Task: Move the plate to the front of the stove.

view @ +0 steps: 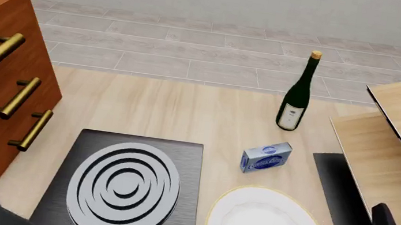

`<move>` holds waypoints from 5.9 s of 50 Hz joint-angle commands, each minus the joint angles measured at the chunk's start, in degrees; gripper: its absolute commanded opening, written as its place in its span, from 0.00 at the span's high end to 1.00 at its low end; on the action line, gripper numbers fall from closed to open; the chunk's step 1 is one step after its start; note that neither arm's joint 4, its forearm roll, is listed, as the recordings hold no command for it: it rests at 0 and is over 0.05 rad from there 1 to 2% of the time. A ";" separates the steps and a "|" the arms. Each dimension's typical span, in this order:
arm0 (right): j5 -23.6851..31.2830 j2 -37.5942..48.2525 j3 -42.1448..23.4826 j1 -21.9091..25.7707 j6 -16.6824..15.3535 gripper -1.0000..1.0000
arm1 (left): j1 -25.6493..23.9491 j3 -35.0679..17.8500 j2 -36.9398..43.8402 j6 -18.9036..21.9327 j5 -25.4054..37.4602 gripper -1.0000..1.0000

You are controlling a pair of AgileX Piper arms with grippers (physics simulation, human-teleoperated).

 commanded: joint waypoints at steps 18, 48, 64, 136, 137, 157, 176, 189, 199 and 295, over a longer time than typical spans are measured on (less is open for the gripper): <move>-0.23 -0.43 -0.01 -0.13 -0.91 0.00 | 2.34 1.35 -11.88 5.05 4.51 1.00; -0.38 -0.44 -0.07 -0.14 -1.51 0.00 | 6.12 -0.87 -21.32 8.92 10.15 1.00; -0.43 -0.44 -0.07 0.03 -1.78 0.00 | 13.07 -0.66 -24.40 12.53 11.06 1.00; -0.01 -0.43 -0.08 0.48 -1.70 0.00 | 46.02 -23.01 -5.50 17.46 16.87 1.00; -0.01 -0.43 -0.08 0.45 -1.70 0.00 | 46.36 -23.37 -5.03 17.64 16.69 1.00; 0.10 -0.41 -0.03 0.41 -1.39 0.00 | 50.30 -29.01 2.99 19.49 17.08 1.00; 0.36 -0.28 -0.03 0.58 -1.48 0.00 | 52.63 -34.51 9.75 20.60 17.63 1.00; 0.35 -0.03 -0.01 0.66 -1.54 0.00 | 54.08 -37.34 13.98 21.45 17.69 1.00; 0.36 -0.06 -0.01 0.50 -1.46 0.00 | 55.46 -40.15 16.99 21.34 17.92 1.00; 0.10 -0.05 0.00 0.43 -1.98 0.00 | 57.41 -52.58 23.28 16.34 38.34 0.00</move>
